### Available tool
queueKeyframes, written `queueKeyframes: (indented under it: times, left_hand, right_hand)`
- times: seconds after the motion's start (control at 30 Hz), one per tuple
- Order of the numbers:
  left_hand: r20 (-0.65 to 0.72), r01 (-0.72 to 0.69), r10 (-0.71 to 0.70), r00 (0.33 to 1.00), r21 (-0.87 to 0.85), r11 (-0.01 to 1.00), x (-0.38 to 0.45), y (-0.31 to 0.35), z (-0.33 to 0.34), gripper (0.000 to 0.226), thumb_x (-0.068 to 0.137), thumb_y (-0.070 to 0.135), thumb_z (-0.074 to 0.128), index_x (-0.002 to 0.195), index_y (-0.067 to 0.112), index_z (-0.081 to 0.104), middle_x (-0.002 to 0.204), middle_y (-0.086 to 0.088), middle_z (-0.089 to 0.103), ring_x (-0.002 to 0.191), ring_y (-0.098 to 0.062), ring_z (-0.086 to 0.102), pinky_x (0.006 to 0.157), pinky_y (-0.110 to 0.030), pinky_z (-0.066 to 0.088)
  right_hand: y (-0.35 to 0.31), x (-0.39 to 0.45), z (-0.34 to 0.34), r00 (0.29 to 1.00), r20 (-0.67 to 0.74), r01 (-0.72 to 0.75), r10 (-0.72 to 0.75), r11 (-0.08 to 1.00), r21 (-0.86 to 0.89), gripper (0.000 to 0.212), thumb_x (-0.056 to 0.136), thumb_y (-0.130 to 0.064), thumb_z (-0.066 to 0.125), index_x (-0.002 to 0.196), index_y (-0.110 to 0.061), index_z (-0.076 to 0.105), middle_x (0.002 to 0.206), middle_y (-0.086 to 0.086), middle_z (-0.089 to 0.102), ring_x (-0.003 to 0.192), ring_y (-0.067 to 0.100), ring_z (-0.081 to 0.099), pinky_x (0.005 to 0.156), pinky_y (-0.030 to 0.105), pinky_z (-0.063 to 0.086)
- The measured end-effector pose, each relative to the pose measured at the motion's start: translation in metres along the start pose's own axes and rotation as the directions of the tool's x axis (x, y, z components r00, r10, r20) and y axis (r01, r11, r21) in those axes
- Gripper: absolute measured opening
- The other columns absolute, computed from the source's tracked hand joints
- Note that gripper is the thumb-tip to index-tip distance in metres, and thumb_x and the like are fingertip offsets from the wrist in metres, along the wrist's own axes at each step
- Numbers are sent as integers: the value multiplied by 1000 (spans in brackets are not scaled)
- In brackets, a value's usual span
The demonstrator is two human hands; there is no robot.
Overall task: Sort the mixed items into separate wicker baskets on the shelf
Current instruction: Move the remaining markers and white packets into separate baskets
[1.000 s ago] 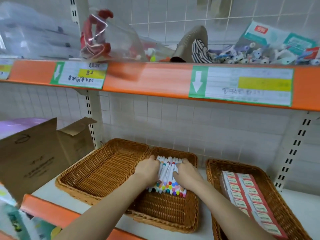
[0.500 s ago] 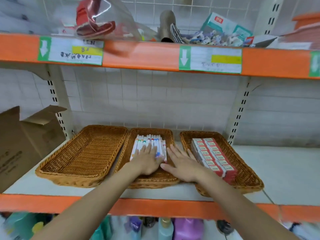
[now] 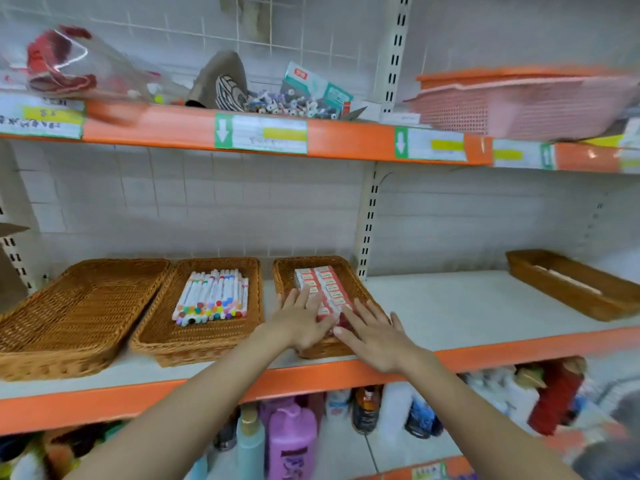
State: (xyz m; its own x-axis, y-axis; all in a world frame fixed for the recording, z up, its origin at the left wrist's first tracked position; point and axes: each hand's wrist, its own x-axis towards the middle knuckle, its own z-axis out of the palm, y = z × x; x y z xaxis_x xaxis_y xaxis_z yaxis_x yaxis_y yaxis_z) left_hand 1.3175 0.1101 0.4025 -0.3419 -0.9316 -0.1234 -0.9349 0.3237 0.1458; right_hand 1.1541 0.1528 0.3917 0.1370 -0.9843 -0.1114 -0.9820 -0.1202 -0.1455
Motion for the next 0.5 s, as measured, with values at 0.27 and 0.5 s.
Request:
queueKeyframes:
  times: [0.27,0.5]
  left_hand:
    - [9,-86,86,996,53,995,4,129,29,67,99,56,13,153,22,-9,159,-6,-19,147,-28,-15,117,-49,-8]
    - [59,-107,104,993,58,992,13,213,49,68,98,60,12,152,26,-13,158,-3,-23,147,-26,-17,118,-47,-9]
  right_hand:
    - [115,-68,-4,997,46,-68,69,997,-23,67,97,-62,11,154,-31,-8,160,-6,-18,147,16,-19,118,49,-12]
    - [193,-102,-3,993,44,-113,114,994,-8,66,97,-63,12,153,-33,-5,160,-9,-17,147,18,-18,117,50,-10]
